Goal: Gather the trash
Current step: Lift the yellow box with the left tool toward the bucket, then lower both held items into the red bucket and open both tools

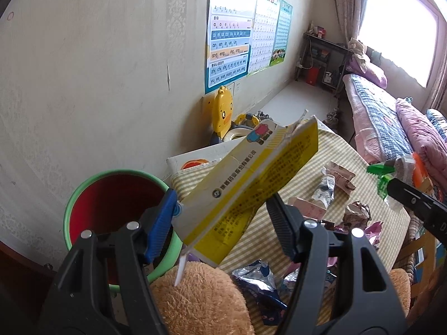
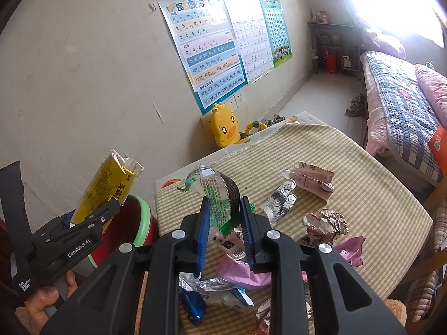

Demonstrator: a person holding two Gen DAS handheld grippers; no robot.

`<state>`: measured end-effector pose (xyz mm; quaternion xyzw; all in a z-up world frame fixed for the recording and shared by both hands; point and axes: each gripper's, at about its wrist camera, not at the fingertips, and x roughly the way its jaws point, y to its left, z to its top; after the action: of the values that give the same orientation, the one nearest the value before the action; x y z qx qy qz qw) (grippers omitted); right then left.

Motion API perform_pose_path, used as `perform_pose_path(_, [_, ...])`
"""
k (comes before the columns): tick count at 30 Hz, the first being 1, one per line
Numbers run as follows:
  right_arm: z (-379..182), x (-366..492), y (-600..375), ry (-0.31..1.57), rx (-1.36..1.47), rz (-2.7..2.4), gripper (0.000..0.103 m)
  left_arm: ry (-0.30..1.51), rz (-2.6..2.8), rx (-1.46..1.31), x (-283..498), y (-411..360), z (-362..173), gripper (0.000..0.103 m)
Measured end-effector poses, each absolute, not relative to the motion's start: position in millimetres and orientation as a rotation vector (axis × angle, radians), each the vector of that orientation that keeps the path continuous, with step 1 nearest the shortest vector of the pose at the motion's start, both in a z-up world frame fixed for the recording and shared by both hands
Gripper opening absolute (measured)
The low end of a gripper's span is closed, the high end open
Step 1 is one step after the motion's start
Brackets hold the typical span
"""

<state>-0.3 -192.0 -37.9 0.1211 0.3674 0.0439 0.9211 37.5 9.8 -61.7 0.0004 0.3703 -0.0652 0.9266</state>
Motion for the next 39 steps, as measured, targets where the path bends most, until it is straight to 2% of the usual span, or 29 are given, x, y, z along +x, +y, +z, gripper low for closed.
perform_pose_path(24, [-41, 5, -180, 0.77, 0.236, 0.125, 0.022, 0.787, -0.114, -0.01, 45, 24, -69, 0.064])
perform_pose_path(39, [-32, 23, -141, 0.771, 0.2, 0.22, 0.022, 0.801, 0.0, -0.048, 52, 74, -78, 0.064])
